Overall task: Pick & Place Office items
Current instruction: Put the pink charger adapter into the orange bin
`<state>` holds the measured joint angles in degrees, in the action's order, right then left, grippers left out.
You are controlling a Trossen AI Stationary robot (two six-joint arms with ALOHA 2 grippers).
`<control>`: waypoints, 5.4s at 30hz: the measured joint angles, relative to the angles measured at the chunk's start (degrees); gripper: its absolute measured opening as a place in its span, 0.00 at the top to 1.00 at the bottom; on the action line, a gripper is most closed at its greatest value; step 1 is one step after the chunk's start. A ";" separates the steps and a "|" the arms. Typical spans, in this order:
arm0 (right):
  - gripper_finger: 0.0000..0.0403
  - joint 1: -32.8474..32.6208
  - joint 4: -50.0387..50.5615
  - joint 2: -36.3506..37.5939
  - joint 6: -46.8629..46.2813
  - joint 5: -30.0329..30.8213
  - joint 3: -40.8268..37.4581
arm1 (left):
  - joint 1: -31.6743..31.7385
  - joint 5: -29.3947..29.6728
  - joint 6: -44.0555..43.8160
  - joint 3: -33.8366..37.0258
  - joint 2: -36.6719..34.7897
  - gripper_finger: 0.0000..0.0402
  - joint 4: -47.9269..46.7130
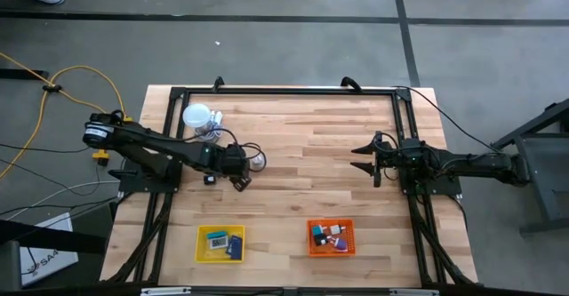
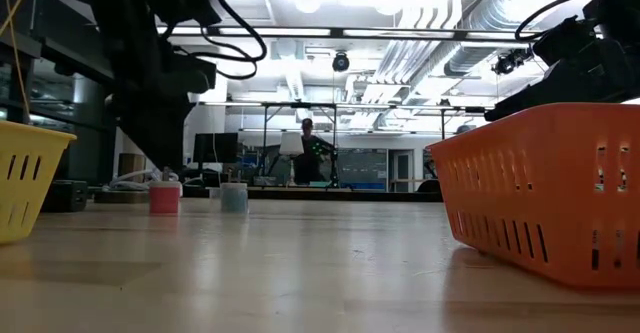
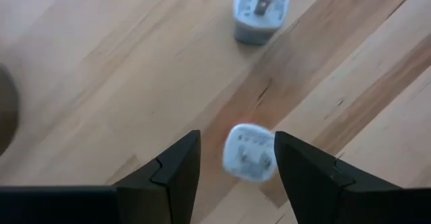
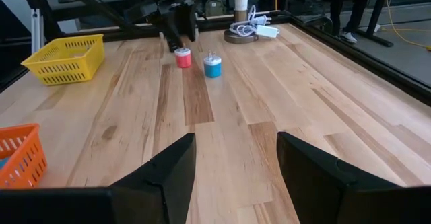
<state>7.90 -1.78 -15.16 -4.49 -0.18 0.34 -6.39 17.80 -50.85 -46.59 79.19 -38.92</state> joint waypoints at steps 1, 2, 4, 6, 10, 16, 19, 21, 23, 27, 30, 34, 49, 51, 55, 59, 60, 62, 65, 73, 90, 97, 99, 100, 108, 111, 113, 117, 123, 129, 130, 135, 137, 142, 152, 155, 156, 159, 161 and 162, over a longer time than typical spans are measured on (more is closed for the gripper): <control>0.52 0.00 0.00 -0.02 0.00 0.02 0.00 | 0.00 -0.08 -0.01 0.00 0.18 0.55 0.52; 0.52 -0.01 0.00 -0.02 0.00 0.02 -0.01 | -0.02 -0.21 -0.04 0.00 0.23 0.55 0.42; 0.52 -0.01 0.02 -0.02 0.00 0.02 -0.01 | -0.13 -0.33 -0.06 0.00 0.36 0.55 0.79; 0.52 0.00 0.00 0.00 0.00 0.02 0.00 | -0.13 -0.35 -0.04 0.00 0.49 0.55 0.79; 0.52 -0.01 0.00 0.00 0.00 0.02 -0.01 | -0.15 -0.35 0.04 0.00 0.47 0.55 1.44; 0.52 0.00 0.00 -0.02 0.00 0.02 0.00 | -0.15 -1.47 1.31 0.00 0.51 0.55 1.92; 0.52 -0.02 0.00 -0.02 0.00 0.02 0.00 | -0.15 -2.32 1.36 0.00 1.32 0.55 1.88; 0.52 0.00 0.00 -0.02 0.00 0.02 -0.02 | -0.15 -3.29 1.44 0.00 2.18 0.55 2.03; 0.52 0.00 0.00 -0.02 0.00 0.02 0.00 | -0.15 -4.20 1.47 0.00 3.14 0.55 2.16; 0.52 0.00 0.01 -0.02 0.00 0.02 -0.02 | -0.15 -5.31 1.49 0.00 4.10 0.55 2.46; 0.52 0.00 0.01 -0.02 0.00 0.02 -0.01 | -0.15 -5.47 2.35 0.00 4.05 0.55 2.67; 0.52 0.00 0.02 -0.02 0.00 0.02 0.00 | -0.15 -5.70 2.85 -0.02 4.37 0.55 2.57; 0.52 0.00 0.02 -0.01 0.00 0.02 0.00 | -0.15 -5.70 4.04 -0.02 5.91 0.55 2.71; 0.52 0.00 0.02 -0.02 0.00 0.02 -0.01 | -0.15 -5.70 4.04 -0.02 5.91 0.57 2.73; 0.52 0.00 0.02 -0.02 0.00 0.00 0.00 | -0.15 -5.68 4.02 -0.02 5.91 0.63 2.73; 0.52 0.00 0.02 0.00 0.00 0.02 0.00 | -0.15 -5.56 3.53 -0.04 5.89 0.68 2.73; 0.52 -0.01 0.02 -0.01 0.01 0.00 -0.01 | -0.15 -5.55 3.51 -0.04 5.89 0.68 2.73; 0.52 0.00 0.02 -0.02 0.00 0.02 0.00 | -0.15 -5.55 3.48 -0.04 5.89 0.68 2.73; 0.52 0.00 0.02 -0.02 0.00 0.01 0.00 | -0.15 -5.55 3.39 -0.04 5.89 0.68 2.73; 0.52 0.00 0.02 0.00 0.00 0.02 -0.02 | -0.15 -5.57 6.46 -0.04 4.29 0.68 6.65; 0.52 0.00 0.02 -0.02 0.00 0.00 0.00 | -0.17 -7.48 28.42 -0.04 1.10 0.68 29.96; 0.52 -0.01 0.02 -0.02 0.00 0.00 -0.01 | -0.76 -8.68 32.41 -0.04 1.10 0.68 36.76; 0.52 -0.01 0.04 -0.02 0.00 0.00 -0.01 | -1.30 -9.21 33.71 -0.04 1.12 0.68 38.59; 0.52 -0.01 0.03 -0.02 0.00 0.00 -0.01 | -1.55 -9.29 34.25 -0.04 1.12 0.68 39.58; 0.52 0.00 -0.05 -0.01 0.00 0.43 -0.01 | -3.16 -9.33 37.58 -0.04 1.12 0.68 47.02; 0.52 0.00 -0.22 -0.01 0.00 1.96 0.00 | -3.33 -9.31 37.99 -0.04 1.15 0.67 47.93; 0.52 0.00 -0.22 -0.02 0.00 1.83 0.00 | -3.55 -9.28 38.06 -0.04 1.17 0.65 48.42; 0.52 -0.02 -0.22 0.00 -0.44 1.37 -0.01 | -3.61 -8.68 38.12 -0.04 1.17 0.65 48.46; 0.52 -0.02 -0.63 0.00 -10.20 1.32 -0.01 | -3.61 -8.68 38.11 -0.04 1.17 0.67 48.48; 0.52 -0.02 -4.54 0.00 -15.54 2.77 0.00 | -3.61 -8.70 39.32 -0.04 1.17 0.67 49.21; 0.52 0.00 -5.96 -0.02 -16.40 2.90 0.00 | -3.61 -8.70 39.93 -0.04 1.17 0.67 49.61; 0.52 -1.04 -16.73 -1.41 -17.33 -1.73 -0.02 | -3.63 -8.72 41.63 -0.04 1.17 0.67 53.13; 0.52 -2.52 -21.00 -3.61 -16.05 -2.60 -0.01 | -3.63 -8.72 42.36 -0.04 1.17 0.67 54.77; 0.52 -7.61 -33.89 -10.99 -9.53 1.35 -0.02 | -3.61 -8.72 43.00 -0.04 1.17 0.67 58.97; 0.52 -15.82 -42.91 -30.69 -0.02 10.22 7.80 | -3.61 -8.61 46.34 -0.02 1.17 0.67 65.11; 0.52 -17.43 -44.21 -37.62 4.26 11.96 12.69 | -3.61 -7.76 46.58 -0.02 1.17 0.67 66.24; 0.52 -17.83 -44.15 -39.64 5.64 12.64 14.29 | -3.61 -7.53 46.58 -0.02 1.17 0.67 66.40; 0.52 -18.37 -43.97 -46.06 8.99 14.00 19.07 | -3.61 -7.21 46.60 -0.02 1.17 0.67 66.59; 0.52 -18.40 -43.92 -49.78 10.52 14.03 22.03 | -3.58 -7.19 46.56 -0.02 1.17 0.67 66.62; 0.52 -18.40 -43.96 -51.32 10.95 14.03 23.31 | -3.58 -7.19 46.56 -0.02 1.17 0.67 66.63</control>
<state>-10.50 -45.74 -66.48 6.46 13.85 23.65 -9.98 10.61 -4.29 -46.61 80.36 27.71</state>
